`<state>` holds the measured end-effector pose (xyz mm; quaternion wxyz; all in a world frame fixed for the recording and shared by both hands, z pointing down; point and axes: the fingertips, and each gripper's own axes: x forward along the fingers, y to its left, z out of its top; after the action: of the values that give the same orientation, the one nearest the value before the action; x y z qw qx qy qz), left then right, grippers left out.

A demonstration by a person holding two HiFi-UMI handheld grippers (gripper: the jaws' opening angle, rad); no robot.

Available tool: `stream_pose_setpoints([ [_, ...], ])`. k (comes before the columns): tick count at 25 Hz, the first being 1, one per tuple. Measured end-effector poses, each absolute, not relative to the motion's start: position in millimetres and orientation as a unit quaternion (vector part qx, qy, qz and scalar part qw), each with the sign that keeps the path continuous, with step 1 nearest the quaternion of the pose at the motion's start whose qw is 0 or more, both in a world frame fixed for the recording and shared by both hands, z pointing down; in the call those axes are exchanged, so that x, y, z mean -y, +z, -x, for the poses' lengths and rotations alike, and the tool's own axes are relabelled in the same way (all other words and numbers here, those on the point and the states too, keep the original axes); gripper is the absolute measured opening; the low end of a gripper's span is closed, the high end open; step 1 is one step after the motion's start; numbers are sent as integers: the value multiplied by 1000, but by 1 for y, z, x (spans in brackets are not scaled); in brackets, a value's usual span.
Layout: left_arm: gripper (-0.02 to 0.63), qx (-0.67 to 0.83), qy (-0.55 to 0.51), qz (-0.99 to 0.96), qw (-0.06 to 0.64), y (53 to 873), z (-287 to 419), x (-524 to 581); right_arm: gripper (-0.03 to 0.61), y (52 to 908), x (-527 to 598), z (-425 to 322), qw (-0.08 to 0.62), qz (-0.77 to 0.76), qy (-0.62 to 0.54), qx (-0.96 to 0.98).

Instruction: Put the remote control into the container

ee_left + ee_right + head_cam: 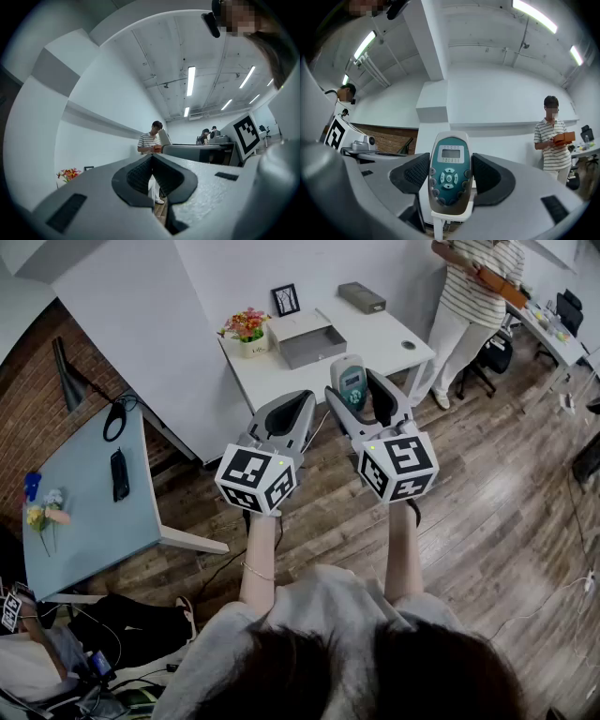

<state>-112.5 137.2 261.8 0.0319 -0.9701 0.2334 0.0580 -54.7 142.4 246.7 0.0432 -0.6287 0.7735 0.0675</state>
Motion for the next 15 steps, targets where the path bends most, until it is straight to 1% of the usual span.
stream_pose_setpoints([
  [15, 3, -245, 56, 967, 28, 265, 94, -148, 285, 252, -152, 36, 38, 619, 63, -782],
])
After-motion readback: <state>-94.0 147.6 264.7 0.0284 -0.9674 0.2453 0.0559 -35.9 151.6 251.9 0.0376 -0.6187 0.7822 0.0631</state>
